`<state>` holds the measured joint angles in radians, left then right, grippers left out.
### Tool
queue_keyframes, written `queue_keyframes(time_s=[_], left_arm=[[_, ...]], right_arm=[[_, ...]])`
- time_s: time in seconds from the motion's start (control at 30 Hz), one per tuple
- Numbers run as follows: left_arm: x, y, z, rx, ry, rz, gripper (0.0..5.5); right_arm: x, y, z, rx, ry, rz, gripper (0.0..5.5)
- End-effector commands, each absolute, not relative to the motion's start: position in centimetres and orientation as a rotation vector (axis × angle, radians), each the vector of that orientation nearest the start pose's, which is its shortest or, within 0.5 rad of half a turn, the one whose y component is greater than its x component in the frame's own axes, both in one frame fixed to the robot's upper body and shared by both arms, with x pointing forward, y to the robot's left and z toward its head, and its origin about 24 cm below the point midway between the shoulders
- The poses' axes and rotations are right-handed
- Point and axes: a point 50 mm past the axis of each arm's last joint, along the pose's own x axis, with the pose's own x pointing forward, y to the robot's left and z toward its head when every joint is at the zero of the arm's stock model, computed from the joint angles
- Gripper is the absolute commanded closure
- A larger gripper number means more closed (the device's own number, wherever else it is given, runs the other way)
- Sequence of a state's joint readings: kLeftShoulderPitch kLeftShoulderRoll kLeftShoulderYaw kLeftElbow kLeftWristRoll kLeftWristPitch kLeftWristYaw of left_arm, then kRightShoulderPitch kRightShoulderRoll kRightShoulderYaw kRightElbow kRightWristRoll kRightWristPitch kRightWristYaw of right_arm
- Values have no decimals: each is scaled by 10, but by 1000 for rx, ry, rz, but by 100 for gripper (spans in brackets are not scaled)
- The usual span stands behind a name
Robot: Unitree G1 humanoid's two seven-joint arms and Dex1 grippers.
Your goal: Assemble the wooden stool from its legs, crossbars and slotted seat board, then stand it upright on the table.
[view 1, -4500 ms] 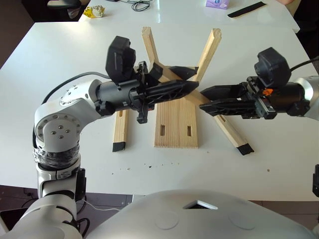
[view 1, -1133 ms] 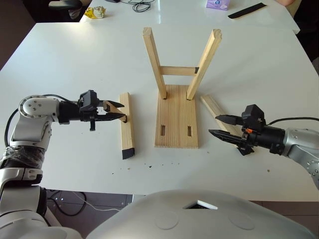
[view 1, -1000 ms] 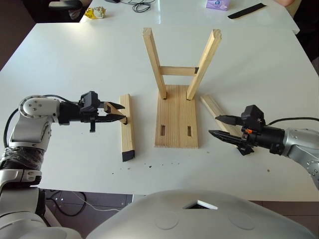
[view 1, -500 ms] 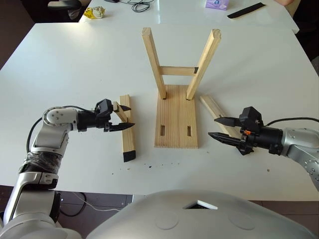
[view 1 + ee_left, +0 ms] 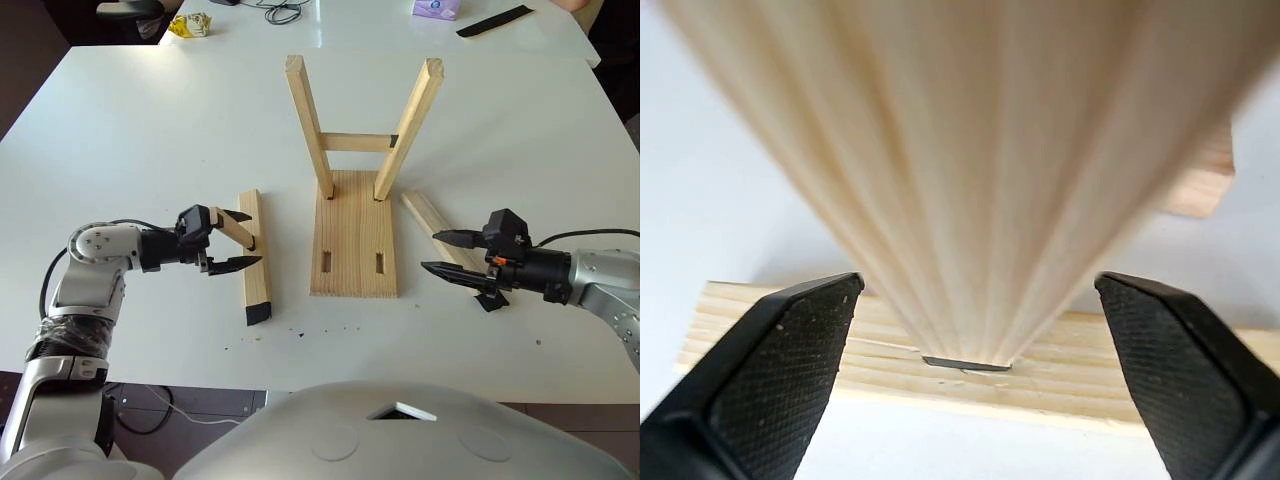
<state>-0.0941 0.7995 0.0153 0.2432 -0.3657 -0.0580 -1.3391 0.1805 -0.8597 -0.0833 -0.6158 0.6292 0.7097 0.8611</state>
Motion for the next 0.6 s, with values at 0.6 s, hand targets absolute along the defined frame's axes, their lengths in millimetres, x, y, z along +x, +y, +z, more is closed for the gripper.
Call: queue_keyframes(time_s=[0.6], left_arm=[[232,245,191,61,51,-1194,194]], right_arm=[[178,-201,119,-173,472,1058,265]])
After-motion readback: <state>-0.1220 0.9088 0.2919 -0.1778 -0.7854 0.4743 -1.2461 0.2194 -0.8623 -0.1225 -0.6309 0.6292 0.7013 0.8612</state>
